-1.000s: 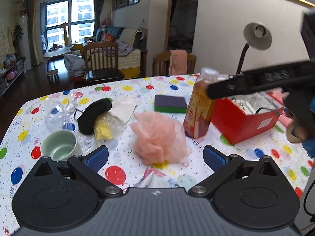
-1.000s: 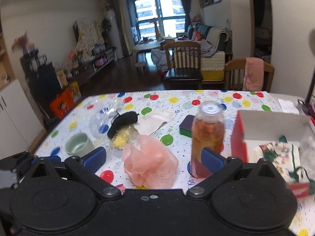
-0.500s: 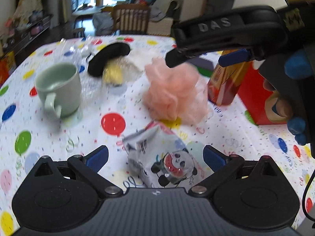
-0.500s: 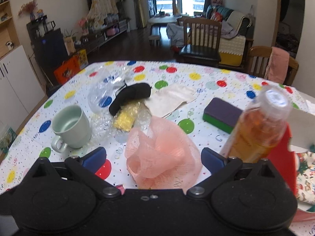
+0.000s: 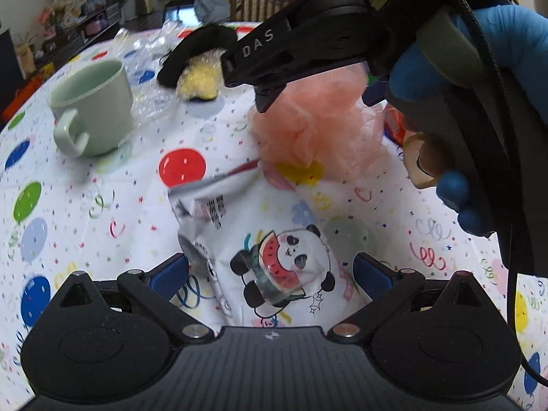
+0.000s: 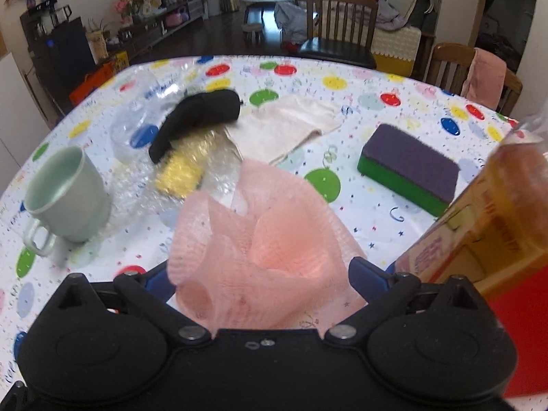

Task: Organize soft objects
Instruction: 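Grasp the panda snack bag with the left gripper while the right grasps the pink puff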

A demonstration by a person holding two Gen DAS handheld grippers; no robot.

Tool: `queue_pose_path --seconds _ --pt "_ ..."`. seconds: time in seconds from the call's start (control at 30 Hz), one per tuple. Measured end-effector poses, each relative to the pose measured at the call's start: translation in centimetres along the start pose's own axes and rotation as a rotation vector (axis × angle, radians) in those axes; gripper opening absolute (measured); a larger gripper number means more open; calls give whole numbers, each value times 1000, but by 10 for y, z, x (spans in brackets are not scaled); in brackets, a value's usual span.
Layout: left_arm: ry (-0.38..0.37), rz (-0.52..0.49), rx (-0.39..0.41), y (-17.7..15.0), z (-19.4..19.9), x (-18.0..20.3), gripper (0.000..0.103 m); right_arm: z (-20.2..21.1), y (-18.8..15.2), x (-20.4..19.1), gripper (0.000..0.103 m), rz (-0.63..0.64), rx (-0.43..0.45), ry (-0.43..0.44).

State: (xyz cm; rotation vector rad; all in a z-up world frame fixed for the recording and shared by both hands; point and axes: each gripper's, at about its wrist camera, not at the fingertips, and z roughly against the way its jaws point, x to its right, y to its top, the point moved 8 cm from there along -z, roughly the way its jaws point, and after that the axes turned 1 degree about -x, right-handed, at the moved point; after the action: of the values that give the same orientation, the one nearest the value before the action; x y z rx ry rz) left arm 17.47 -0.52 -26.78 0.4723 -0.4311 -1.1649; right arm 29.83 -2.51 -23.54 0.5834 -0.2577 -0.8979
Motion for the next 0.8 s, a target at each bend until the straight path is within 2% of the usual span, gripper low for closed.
queue_pose_path --seconds 0.1,0.23,0.33,0.4,0.47,0.67,0.8 --pt "10 31 1 -3 -3 -3 103 -9 -4 0 97 23 -23 1" --pt "19 33 10 -3 -3 -2 101 -14 -4 -1 86 51 -26 10" --pt "17 43 19 -2 3 -4 91 -11 -2 -3 78 69 -14 18" --pt "7 56 16 -1 5 -5 88 -9 -1 -3 67 66 -10 27" --pt "0 62 16 -1 6 -7 84 -7 -1 -4 60 62 -9 40" --pt "-25 61 10 -1 9 -13 80 6 0 -5 35 59 8 57" --pt "-36 69 2 0 12 -20 79 21 1 -7 28 64 37 59"
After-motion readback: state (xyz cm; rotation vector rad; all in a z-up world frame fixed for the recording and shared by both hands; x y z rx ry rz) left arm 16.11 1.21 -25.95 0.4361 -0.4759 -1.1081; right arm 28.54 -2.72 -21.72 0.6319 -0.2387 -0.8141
